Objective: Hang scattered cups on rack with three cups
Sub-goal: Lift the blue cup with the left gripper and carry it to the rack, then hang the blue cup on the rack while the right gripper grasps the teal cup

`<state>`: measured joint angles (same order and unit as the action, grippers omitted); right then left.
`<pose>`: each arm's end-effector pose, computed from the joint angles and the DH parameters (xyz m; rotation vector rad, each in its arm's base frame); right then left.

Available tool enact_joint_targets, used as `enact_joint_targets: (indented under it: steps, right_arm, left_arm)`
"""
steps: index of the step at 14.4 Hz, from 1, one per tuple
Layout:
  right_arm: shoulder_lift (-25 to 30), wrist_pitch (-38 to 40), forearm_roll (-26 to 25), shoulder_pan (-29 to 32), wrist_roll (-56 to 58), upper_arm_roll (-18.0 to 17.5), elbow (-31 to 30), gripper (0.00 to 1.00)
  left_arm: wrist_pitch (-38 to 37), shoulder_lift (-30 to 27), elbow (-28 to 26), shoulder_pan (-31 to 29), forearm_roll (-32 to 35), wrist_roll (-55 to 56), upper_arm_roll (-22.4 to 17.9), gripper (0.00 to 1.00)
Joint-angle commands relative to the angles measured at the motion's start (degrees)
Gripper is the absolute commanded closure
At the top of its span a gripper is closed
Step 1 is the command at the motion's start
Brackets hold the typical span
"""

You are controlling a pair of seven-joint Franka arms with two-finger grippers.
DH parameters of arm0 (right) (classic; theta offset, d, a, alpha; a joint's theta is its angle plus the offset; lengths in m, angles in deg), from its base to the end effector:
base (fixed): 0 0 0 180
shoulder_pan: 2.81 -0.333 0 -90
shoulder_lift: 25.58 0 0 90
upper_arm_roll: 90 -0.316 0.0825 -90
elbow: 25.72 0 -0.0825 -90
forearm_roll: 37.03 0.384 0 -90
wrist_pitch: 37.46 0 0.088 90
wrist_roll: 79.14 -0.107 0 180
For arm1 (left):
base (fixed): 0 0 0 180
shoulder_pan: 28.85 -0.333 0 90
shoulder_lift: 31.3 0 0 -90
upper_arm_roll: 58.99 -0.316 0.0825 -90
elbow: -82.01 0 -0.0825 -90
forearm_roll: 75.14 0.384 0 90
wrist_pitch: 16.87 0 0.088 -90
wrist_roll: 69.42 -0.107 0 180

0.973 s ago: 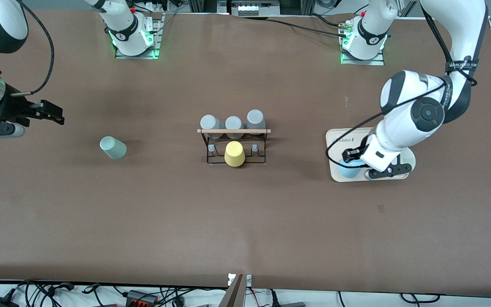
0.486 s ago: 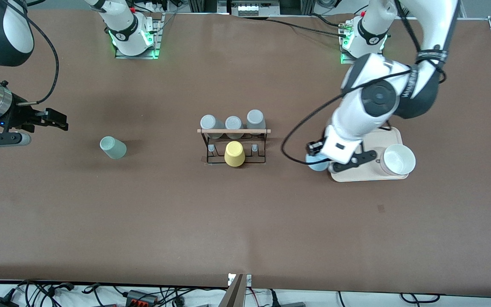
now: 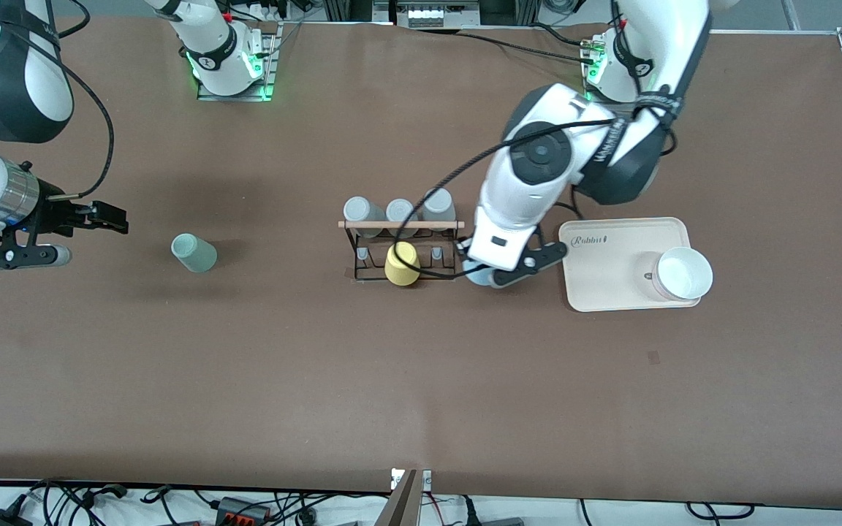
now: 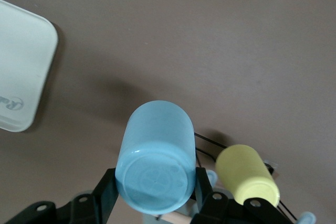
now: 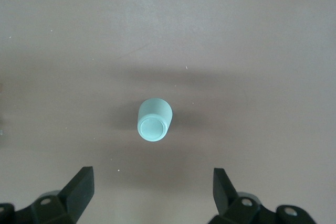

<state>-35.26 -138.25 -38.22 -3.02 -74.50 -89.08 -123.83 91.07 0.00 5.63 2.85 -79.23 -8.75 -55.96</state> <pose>0.5995 -0.0088 0.4750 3.1164 0.1150 -0.1922 0.5883 -0.4048 0.4163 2.9829 0.7336 -0.1031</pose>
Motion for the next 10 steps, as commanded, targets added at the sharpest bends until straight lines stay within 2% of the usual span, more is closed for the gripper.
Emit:
enact_joint_targets:
  steps: [1, 4, 10]
  right_arm:
    - [-1.03, -0.54, -0.03, -0.49, 0.29, -0.04, 0.91, 0.00]
    - [-2.26, -1.78, -0.04, -0.76, 0.20, -0.04, 0.38, 0.00]
    - [-2.79, -10.29, 0.05, -1.37, 0.02, -0.13, -6.64, 0.00]
  left_arm:
    - [-1.77, 4.30, 6.86, 2.39, -0.74, 3.39, -0.57, 0.60]
    - [-1.41, 5.09, 7.04, 4.32, -0.65, 4.89, -0.57, 0.60]
    - [0.87, 7.99, 6.33, 6.09, -0.65, 5.94, -0.57, 0.60]
